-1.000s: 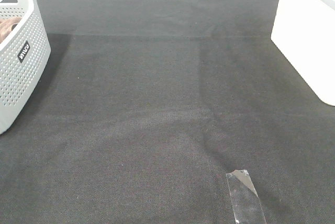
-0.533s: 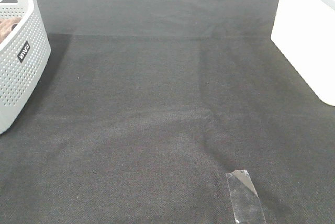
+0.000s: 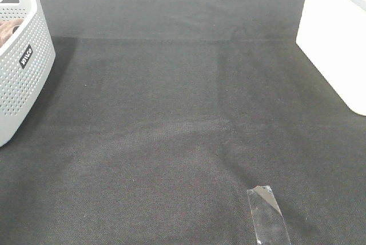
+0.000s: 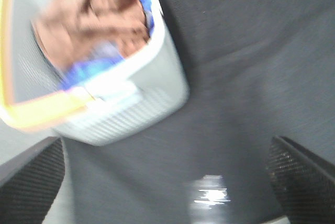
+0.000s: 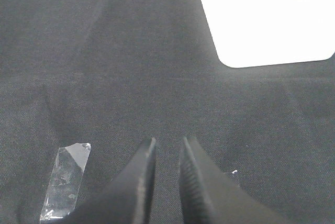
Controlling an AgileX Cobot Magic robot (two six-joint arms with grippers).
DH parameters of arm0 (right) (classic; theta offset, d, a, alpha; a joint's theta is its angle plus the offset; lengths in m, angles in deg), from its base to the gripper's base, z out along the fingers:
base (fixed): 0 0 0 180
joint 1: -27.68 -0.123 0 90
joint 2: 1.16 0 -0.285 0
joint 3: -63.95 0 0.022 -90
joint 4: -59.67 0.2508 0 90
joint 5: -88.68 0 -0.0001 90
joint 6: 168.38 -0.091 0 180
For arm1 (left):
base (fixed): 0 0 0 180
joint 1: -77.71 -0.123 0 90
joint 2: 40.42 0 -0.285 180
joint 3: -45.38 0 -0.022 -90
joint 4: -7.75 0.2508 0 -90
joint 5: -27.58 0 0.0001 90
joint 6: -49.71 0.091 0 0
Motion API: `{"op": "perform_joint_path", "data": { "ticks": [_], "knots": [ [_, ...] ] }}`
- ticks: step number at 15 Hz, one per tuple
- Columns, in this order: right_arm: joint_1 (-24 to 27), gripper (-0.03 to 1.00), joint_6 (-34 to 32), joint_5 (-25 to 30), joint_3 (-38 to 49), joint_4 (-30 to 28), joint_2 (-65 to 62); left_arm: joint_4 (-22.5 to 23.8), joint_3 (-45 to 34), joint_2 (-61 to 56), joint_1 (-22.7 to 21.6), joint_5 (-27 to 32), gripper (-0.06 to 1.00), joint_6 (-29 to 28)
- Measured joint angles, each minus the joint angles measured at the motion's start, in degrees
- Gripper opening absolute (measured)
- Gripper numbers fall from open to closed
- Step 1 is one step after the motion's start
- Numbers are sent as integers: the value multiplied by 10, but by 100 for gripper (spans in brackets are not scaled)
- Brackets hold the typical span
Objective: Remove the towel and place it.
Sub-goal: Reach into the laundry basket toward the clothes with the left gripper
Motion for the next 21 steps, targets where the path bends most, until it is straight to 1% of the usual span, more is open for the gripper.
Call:
{"op": "perform_joint_path", "data": {
  "ticks": [3,4,5,6,8,10,11,12,14,15,17,21],
  "knots": [
    [0,18,0,0,0,0,0,34,131,180,0,-1,99,162],
    [0,18,0,0,0,0,0,56,167,237,0,-1,99,206],
    [0,18,0,0,0,0,0,80,201,299,0,-2,99,228],
    [0,18,0,0,0,0,0,109,224,350,0,-2,99,237],
    [0,18,0,0,0,0,0,185,253,435,0,-7,99,248],
    [0,18,0,0,0,0,0,261,262,509,0,-48,99,259],
    [0,18,0,0,0,0,0,298,262,541,0,-77,99,261],
    [0,18,0,0,0,0,0,329,262,586,0,-121,99,262],
    [0,18,0,0,0,0,0,341,263,645,0,-180,99,277],
    [0,18,0,0,0,0,0,343,264,672,0,-199,99,289],
    [0,18,0,0,0,0,0,347,285,735,0,-216,99,303],
    [0,18,0,0,0,0,0,351,349,821,0,-221,98,313]
  ]
}}
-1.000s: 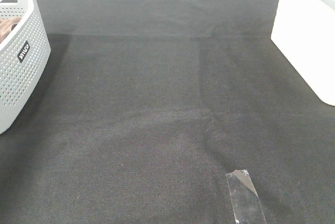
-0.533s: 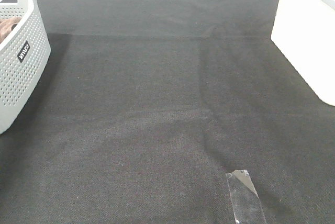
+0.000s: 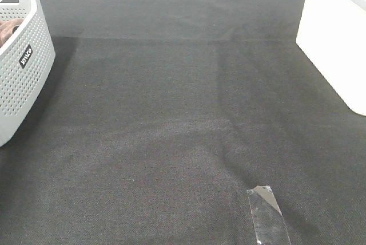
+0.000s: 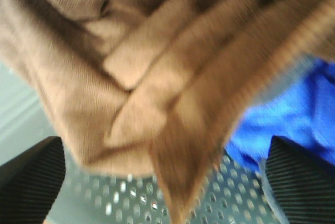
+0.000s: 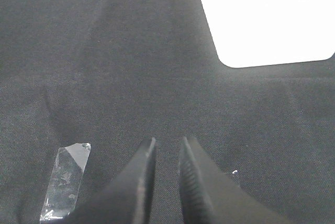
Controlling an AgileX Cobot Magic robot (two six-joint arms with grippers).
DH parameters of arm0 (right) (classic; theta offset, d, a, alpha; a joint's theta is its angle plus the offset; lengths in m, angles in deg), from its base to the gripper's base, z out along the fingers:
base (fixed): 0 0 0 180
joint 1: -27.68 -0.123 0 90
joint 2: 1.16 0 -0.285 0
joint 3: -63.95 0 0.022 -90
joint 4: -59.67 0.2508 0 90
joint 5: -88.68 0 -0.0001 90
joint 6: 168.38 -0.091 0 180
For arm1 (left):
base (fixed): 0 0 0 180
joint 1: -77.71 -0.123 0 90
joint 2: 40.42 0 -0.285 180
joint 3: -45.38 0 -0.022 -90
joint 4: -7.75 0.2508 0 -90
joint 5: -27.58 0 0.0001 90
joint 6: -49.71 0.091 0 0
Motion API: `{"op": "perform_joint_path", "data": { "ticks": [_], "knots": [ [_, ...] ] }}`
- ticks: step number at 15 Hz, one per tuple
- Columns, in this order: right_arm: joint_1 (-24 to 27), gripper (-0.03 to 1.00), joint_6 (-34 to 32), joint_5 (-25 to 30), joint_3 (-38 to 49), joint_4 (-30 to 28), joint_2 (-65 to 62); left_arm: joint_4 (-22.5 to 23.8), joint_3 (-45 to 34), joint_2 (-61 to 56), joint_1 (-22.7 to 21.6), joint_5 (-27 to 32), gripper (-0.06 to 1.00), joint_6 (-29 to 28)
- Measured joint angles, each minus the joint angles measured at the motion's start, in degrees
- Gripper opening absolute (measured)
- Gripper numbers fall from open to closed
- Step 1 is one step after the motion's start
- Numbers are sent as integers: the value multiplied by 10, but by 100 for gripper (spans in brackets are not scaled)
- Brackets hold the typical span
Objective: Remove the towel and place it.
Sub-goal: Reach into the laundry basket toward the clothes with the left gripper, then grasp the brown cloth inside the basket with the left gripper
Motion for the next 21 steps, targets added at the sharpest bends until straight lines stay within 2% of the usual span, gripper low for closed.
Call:
{"op": "perform_joint_path", "data": {
  "ticks": [3,5,6,9,10,13,18,21],
  "knots": [
    [0,18,0,0,0,0,0,1,10,24,0,-6,97,3],
    [0,18,0,0,0,0,0,1,13,24,0,-1,89,5],
    [0,18,0,0,0,0,0,1,13,24,0,7,72,5],
    [0,18,0,0,0,0,0,1,13,24,-1,17,11,5],
    [0,18,0,0,0,0,0,1,13,24,-1,19,3,5],
    [0,18,0,0,0,0,0,1,13,24,-1,19,0,-12],
    [0,18,0,0,0,0,0,1,13,22,-1,-6,0,-92],
    [0,18,0,0,0,0,0,17,13,-28,9,-7,0,-136]
  ]
}}
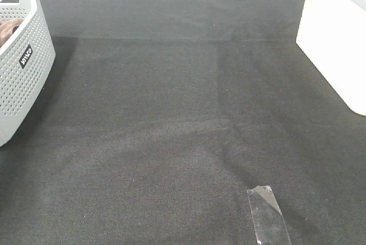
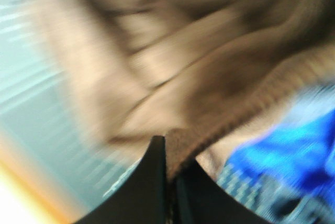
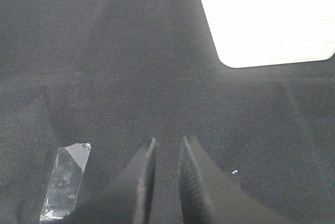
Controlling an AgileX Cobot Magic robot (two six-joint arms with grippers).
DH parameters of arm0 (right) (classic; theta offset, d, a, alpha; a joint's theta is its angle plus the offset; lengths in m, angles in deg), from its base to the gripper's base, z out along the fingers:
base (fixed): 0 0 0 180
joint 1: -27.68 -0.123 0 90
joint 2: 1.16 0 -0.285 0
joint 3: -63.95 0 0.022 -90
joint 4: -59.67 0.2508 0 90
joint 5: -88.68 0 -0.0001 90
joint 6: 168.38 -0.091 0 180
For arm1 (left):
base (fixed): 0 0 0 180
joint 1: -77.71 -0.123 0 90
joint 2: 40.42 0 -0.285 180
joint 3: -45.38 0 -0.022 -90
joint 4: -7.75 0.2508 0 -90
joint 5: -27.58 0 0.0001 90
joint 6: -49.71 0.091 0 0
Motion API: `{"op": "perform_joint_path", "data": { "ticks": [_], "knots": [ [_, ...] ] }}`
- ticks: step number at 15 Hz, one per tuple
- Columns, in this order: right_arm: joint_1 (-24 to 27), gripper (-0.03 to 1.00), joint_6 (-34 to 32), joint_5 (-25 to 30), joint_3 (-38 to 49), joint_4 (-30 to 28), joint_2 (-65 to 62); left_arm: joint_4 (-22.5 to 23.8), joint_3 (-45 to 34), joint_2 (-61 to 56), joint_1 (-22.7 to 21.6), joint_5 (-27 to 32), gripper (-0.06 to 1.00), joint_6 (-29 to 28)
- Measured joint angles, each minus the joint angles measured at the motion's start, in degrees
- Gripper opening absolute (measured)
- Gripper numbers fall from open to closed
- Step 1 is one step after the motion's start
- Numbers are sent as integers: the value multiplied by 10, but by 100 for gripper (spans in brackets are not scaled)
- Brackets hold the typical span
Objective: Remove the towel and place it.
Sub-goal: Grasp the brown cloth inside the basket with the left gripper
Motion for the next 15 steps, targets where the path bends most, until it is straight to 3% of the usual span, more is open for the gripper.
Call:
{"op": "perform_joint_path", "data": {
  "ticks": [7,10,15],
  "knots": [
    [0,18,0,0,0,0,0,-1,0,-166,34,2,0,-135],
    [0,18,0,0,0,0,0,-1,0,-234,76,2,0,-180],
    [0,18,0,0,0,10,0,-1,21,-291,166,29,0,-197]
  ]
}}
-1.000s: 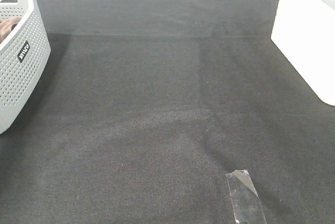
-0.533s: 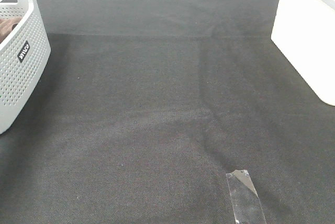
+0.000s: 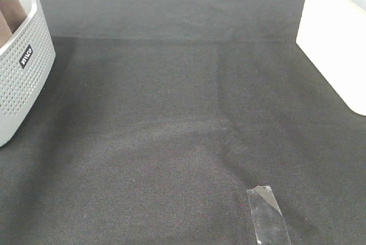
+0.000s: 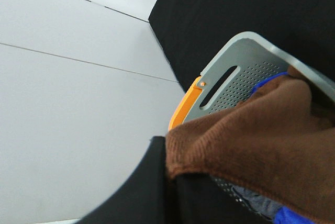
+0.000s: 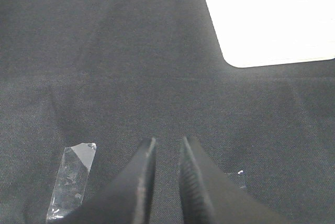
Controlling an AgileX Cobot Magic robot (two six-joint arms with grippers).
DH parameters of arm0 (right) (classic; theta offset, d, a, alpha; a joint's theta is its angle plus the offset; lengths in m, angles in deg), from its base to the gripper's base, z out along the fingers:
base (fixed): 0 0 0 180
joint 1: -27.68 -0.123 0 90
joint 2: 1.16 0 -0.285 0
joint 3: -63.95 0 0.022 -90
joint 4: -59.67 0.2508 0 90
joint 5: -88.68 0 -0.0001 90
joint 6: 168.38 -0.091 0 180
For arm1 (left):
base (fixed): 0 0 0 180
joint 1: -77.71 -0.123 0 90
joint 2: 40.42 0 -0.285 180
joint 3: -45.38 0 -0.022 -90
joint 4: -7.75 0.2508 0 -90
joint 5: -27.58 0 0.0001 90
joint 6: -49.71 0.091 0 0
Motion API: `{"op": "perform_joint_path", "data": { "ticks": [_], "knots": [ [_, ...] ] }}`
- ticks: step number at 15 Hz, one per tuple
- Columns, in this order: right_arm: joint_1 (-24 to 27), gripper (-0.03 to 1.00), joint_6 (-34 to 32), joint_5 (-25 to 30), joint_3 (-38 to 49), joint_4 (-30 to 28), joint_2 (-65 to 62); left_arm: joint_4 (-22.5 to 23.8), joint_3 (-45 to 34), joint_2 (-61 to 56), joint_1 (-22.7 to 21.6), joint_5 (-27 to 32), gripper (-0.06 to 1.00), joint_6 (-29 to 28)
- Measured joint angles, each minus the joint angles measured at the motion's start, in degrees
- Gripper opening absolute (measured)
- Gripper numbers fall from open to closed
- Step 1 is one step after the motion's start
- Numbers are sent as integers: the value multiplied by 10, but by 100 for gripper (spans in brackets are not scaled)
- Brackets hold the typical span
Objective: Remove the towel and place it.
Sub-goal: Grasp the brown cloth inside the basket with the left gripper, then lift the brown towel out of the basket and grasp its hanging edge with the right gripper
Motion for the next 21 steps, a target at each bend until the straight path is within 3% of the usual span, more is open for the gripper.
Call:
{"op": "perform_joint_path", "data": {
  "ticks": [4,5,8,9,12,14,17,21],
  "knots": [
    [0,20,-6,0,0,9,3,0,97,-1,91,74,0,-8],
    [0,27,-10,-1,0,5,15,0,104,-1,104,78,0,-8],
    [0,64,-15,-44,-8,0,81,0,139,2,194,95,0,-8],
    [0,66,-15,-53,-8,2,92,1,143,4,208,96,0,-8],
    [0,69,30,-173,-8,96,163,1,180,49,286,99,0,-8],
    [0,69,80,-216,-8,160,197,-1,210,81,321,99,0,-8],
    [0,69,297,-281,-15,335,290,-15,247,113,354,97,0,-8],
    [0,69,656,-291,-18,642,421,-40,270,144,392,76,0,-8]
  ]
}}
